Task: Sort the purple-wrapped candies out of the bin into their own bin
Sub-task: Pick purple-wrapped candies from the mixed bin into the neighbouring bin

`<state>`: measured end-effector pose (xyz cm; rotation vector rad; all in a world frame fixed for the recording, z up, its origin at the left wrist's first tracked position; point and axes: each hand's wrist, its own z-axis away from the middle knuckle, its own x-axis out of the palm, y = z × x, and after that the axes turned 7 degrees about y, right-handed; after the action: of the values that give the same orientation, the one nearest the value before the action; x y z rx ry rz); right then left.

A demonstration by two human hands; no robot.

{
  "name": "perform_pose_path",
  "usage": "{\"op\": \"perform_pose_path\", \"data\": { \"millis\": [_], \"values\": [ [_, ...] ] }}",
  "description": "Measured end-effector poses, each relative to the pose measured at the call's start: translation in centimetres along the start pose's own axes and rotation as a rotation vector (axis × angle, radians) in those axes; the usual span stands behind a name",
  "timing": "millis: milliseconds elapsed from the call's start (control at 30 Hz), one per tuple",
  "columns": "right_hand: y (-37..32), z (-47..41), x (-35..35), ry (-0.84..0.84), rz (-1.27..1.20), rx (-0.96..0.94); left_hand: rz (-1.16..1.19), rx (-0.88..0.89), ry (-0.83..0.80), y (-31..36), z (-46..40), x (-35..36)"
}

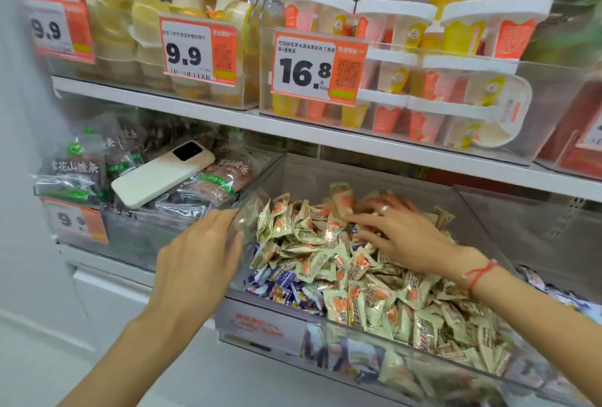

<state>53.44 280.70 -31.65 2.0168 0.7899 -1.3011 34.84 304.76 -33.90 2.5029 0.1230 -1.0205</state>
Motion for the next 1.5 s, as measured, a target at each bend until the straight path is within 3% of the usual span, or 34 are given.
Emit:
{"op": "perform_pose_path", "data": {
  "millis": [67, 133, 200, 267, 300, 400, 533, 667, 867, 967, 1100, 1167, 1333, 1433, 1500],
  "values": [
    [0.2, 0.2, -1.1, -0.009, 0.077, 0.029, 0.002, -0.003, 0.012, 0.1, 0.0, 0.0],
    [-1.5, -0.4, -2.0, 0.088, 0.08, -0.064, 0.006, -0.001, 0.017, 0.2, 0.0, 0.1],
    [-4.8, -1.4, -2.9, 0.121, -0.185, -0.196, 0.006, 0.004, 0.016, 0.2, 0.0, 0.1],
    [-8.2, -2.4, -2.5, -0.077, -0.447, -0.347, 0.008, 0.002, 0.017, 0.2, 0.1, 0.0],
    [-9.8, -2.8, -2.1, -0.204, -0.461, -0.419, 0.014, 0.007, 0.021, 0.1, 0.1, 0.0],
    [-11.4, -4.1, 0.1, -0.436, -0.143, -0.573, 0.015, 0.023, 0.033, 0.1, 0.2, -0.1],
    [-10.7, -3.8, 2.4, -0.248, 0.153, -0.695, -0.007, 0.03, 0.039, 0.0, 0.1, 0.0],
    [-10.3, -2.8, 3.2, -0.066, 0.087, -0.75, -0.033, 0.054, 0.037, -0.1, 0.2, -0.1],
    [-7.7, -1.8, 0.2, 0.013, -0.127, -0.438, -0.026, 0.076, 0.062, -0.2, -0.1, 0.1],
    [-4.3, -0.3, -1.9, 0.013, -0.087, -0.216, -0.084, 0.209, 0.102, -0.3, -0.7, 0.1],
    [-0.7, 3.0, -3.7, -0.038, -0.011, -0.031, 0.041, 0.395, 0.238, 2.8, -1.0, -0.2],
    [0.2, 4.4, -4.2, -0.024, 0.065, 0.018, 0.125, 0.465, 0.108, 5.2, -1.0, 0.4],
    [1.2, 6.8, -3.9, 0.023, 0.071, 0.123, 0.221, 0.395, -0.481, 9.2, -2.0, 6.1],
    [1.5, 7.2, -3.7, -0.005, 0.055, 0.149, 0.173, 0.369, -0.563, 10.4, -2.5, 8.1],
    [1.6, 7.1, -4.2, -0.06, -0.104, 0.231, 0.14, 0.363, -0.548, 10.4, -2.8, 8.0]
  ]
}}
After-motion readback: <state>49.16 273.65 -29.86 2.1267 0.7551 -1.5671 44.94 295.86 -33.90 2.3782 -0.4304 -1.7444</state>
